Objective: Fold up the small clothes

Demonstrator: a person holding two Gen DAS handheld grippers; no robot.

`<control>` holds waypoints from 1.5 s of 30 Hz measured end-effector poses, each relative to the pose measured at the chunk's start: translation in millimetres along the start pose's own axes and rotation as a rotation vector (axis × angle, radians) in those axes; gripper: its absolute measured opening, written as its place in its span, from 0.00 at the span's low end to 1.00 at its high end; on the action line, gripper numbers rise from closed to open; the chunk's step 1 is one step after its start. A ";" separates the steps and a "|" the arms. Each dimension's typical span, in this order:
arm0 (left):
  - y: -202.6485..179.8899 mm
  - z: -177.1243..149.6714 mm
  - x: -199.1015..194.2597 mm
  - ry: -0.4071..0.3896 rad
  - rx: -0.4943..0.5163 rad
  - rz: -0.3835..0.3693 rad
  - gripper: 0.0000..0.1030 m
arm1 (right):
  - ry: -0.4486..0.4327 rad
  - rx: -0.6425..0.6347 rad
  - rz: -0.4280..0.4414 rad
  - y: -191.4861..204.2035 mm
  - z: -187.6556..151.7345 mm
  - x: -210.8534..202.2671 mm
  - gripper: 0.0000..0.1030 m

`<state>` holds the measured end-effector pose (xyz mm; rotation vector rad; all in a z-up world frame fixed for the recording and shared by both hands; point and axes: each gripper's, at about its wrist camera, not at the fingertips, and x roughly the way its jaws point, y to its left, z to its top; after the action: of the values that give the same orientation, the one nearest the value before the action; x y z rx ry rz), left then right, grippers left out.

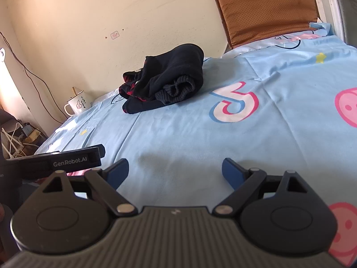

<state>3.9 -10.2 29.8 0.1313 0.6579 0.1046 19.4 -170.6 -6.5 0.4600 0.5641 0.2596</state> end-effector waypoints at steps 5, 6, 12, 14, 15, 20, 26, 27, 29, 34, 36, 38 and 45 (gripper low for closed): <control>-1.6 -0.4 0.3 0.003 0.007 0.004 1.00 | 0.000 0.001 0.000 0.1 -0.2 -0.3 0.90; -1.7 -0.4 0.5 0.004 0.008 0.006 1.00 | 0.000 0.000 0.000 0.0 -0.3 -0.3 0.90; -2.3 -0.7 1.2 0.010 0.009 0.009 1.00 | 0.000 0.001 -0.001 -0.1 -0.4 -0.5 0.90; -2.7 -0.8 1.0 0.010 0.010 0.009 1.00 | -0.001 0.001 -0.001 -0.2 -0.5 -0.6 0.90; -2.9 -0.8 1.0 0.010 0.010 0.009 1.00 | -0.001 0.001 -0.001 -0.3 -0.5 -0.6 0.90; -2.8 -0.7 0.9 0.011 0.012 0.009 1.00 | 0.000 0.000 -0.001 -0.8 -0.4 -0.5 0.90; -2.7 -0.9 0.3 0.011 0.015 0.008 1.00 | -0.009 0.007 -0.006 -0.3 -0.1 -1.7 0.90; -2.8 -0.9 0.3 0.011 0.016 0.007 1.00 | -0.011 0.010 -0.006 -0.5 0.3 -2.1 0.90; -3.3 -0.8 0.3 0.011 0.019 0.005 1.00 | -0.012 0.014 -0.006 -0.4 0.6 -2.3 0.90; -4.8 -0.5 0.2 0.012 0.023 0.001 1.00 | -0.009 0.016 -0.003 -1.6 1.4 -2.0 0.90; -5.0 -0.5 0.1 0.012 0.023 0.001 1.00 | -0.009 0.016 -0.003 -1.5 1.3 -1.9 0.90; -5.1 -0.5 0.0 0.012 0.023 0.000 1.00 | -0.009 0.017 -0.003 -1.3 1.3 -1.8 0.90; -6.4 0.7 0.6 0.014 0.022 -0.002 1.00 | -0.010 0.017 -0.004 -1.2 1.1 -1.9 0.90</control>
<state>5.1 -16.5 29.0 0.1513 0.6732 0.0968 18.6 -172.7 -5.3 0.4765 0.5580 0.2484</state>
